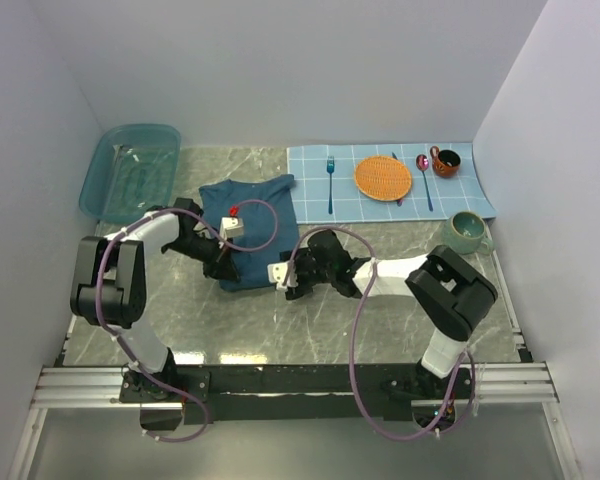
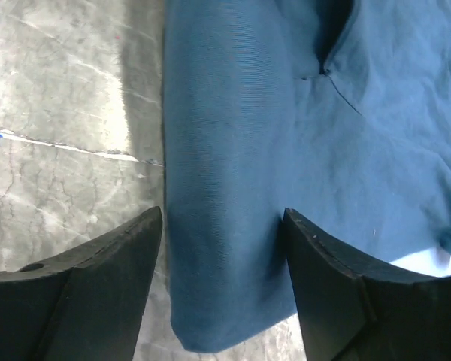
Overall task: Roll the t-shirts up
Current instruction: Roll the T-shirt to the center of the board.
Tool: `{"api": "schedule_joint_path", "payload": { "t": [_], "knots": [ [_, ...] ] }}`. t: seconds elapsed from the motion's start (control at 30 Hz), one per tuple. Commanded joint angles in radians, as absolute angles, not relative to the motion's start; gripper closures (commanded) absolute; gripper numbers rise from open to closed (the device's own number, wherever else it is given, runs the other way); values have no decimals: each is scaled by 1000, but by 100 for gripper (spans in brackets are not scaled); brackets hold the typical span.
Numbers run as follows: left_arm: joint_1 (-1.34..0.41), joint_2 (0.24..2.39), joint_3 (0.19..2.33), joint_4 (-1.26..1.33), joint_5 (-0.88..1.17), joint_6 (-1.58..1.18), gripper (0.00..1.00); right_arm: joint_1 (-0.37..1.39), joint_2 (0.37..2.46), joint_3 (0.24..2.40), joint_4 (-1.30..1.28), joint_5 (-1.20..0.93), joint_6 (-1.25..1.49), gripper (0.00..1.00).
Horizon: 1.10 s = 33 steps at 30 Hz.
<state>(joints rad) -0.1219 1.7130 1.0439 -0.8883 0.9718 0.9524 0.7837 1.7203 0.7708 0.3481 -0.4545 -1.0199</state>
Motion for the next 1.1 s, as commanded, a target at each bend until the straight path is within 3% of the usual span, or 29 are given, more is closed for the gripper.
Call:
{"api": "schedule_joint_path", "payload": {
  "t": [0.0,0.07,0.17,0.2,0.23,0.3,0.43,0.63,0.9,0.97,1.07],
  "knots": [
    [-114,1720,1068,-922,1023,989,99,801,1739,825,344,-476,-1101,38],
    [-112,1732,1071,-925,1019,992,99,808,1752,837,313,-468,-1126,46],
    [-104,1720,1063,-904,1012,982,91,813,1766,873,256,-462,-1120,72],
    [-103,1704,1051,-888,996,960,77,813,1770,909,203,-456,-1108,86],
    [-101,1653,1036,-826,983,948,68,813,1772,919,192,-451,-1094,90],
    [-101,1564,941,-696,916,870,46,808,1767,934,172,-448,-1051,97],
    [-106,1219,642,-324,798,761,22,792,1772,972,83,-463,-983,99],
    [-207,1103,509,-149,658,784,18,790,1759,962,71,-453,-956,100],
    [-301,1190,483,-91,585,821,18,788,1759,969,51,-456,-953,100],
    [-327,1206,471,-66,563,816,20,790,1756,965,57,-453,-950,100],
    [-353,1238,477,-93,552,830,32,788,1747,954,60,-453,-945,100]
  ]
}}
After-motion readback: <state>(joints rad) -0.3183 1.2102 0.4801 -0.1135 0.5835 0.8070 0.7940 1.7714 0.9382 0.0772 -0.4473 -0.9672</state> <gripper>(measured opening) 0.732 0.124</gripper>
